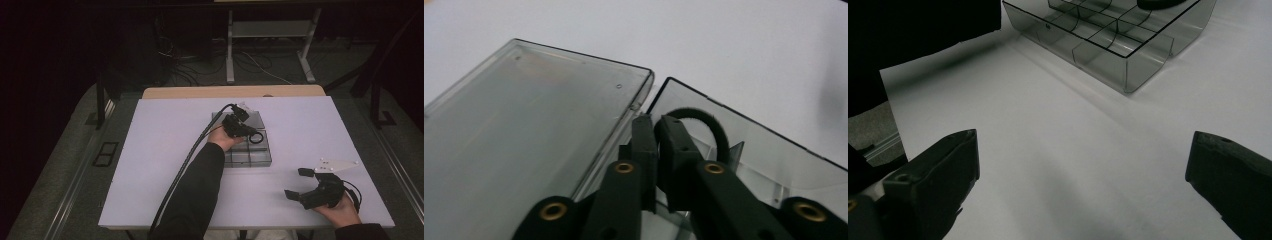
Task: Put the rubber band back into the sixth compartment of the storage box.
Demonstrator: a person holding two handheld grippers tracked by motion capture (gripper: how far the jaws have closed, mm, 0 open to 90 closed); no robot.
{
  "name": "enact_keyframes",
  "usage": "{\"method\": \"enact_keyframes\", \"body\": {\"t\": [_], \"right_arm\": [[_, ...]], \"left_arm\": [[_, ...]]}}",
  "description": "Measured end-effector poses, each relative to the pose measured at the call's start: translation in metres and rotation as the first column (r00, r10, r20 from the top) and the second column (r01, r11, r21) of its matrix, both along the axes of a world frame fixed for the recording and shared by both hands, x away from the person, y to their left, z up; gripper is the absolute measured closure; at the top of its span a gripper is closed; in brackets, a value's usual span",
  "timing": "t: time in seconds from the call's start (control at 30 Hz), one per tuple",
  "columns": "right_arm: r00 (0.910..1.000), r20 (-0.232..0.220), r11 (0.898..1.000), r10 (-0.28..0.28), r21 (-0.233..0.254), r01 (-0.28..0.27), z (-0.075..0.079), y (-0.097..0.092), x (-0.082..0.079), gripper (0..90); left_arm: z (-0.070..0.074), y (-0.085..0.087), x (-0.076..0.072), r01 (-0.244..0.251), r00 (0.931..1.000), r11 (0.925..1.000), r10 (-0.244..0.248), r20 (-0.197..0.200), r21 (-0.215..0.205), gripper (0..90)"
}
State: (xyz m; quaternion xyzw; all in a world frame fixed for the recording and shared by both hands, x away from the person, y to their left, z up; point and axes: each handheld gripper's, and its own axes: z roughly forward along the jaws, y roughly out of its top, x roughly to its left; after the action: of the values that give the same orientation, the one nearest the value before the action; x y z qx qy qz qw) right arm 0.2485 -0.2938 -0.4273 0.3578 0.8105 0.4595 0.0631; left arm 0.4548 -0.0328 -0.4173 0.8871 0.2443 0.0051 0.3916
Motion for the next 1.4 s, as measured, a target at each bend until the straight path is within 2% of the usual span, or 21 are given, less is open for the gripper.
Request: {"method": "enact_keyframes", "body": {"t": [0.1, 0.27, 0.5, 0.63, 0.73, 0.8, 0.93, 1.07, 1.13, 1.23, 1.33, 1.4], "right_arm": [[1.0, 0.001, 1.0, 0.001, 0.0, -0.001, 0.0, 0.0, 0.0, 0.2], [1.0, 0.001, 1.0, 0.0, 0.001, 0.0, 0.0, 0.0, 0.0, 0.2], [1.0, 0.001, 1.0, -0.001, -0.003, 0.001, 0.0, 0.001, -0.001, 0.2], [1.0, 0.004, 1.0, -0.004, -0.002, 0.004, 0.0, 0.0, -0.001, 0.2], [1.0, 0.0, 1.0, -0.005, -0.003, 0.005, 0.0, 0.0, -0.002, 0.2], [1.0, 0.0, 1.0, -0.005, -0.005, 0.005, 0.0, 0.0, -0.002, 0.2], [1.0, -0.001, 1.0, -0.009, -0.005, 0.009, 0.0, -0.001, -0.002, 0.2], [0.9999, -0.002, 1.0, -0.013, -0.003, 0.013, 0.0, -0.002, -0.002, 0.2], [0.9999, -0.002, 1.0, -0.014, -0.004, 0.014, 0.0, -0.002, -0.003, 0.2], [0.9999, -0.001, 1.0, -0.013, -0.006, 0.013, 0.0, -0.002, -0.003, 0.2], [0.9999, -0.002, 1.0, -0.013, -0.006, 0.013, 0.0, -0.002, -0.003, 0.2], [0.9999, -0.001, 1.0, -0.013, -0.006, 0.013, 0.0, -0.002, -0.003, 0.2]], "left_arm": [[0.001, -0.002, -0.002, 0.012, 0.9999, 0.9999, -0.012, 0.005, -0.001, 70.2], [0.009, 0.002, -0.004, 0.025, 0.9995, 0.9996, -0.025, -0.019, -0.014, 63.7], [0.022, 0.015, -0.011, 0.033, 0.999, 0.9974, -0.035, -0.028, -0.065, 56.5], [0.03, 0.024, -0.014, 0.052, 0.9969, 0.9951, -0.057, -0.054, -0.084, 50.8], [0.036, 0.031, -0.018, 0.063, 0.9965, 0.9924, -0.068, -0.048, -0.106, 47.6], [0.04, 0.035, -0.023, 0.057, 0.9977, 0.9935, -0.06, -0.031, -0.099, 43.4], [0.049, 0.043, -0.032, 0.042, 0.9991, 0.9919, -0.043, -0.001, -0.12, 37.0], [0.056, 0.05, -0.041, 0.027, 0.999, 0.9946, -0.023, 0.039, -0.1, 29.2], [0.059, 0.053, -0.046, 0.02, 0.9988, 0.9944, -0.015, 0.048, -0.104, 25.2], [0.064, 0.057, -0.051, 0.014, 0.998, 0.9963, -0.008, 0.063, -0.085, 17.6], [0.067, 0.062, -0.055, -0.002, 0.9976, 0.9959, 0.008, 0.069, -0.091, 9.6], [0.069, 0.066, -0.056, -0.01, 0.9988, 0.9956, 0.014, 0.048, -0.093, 0.2]]}}
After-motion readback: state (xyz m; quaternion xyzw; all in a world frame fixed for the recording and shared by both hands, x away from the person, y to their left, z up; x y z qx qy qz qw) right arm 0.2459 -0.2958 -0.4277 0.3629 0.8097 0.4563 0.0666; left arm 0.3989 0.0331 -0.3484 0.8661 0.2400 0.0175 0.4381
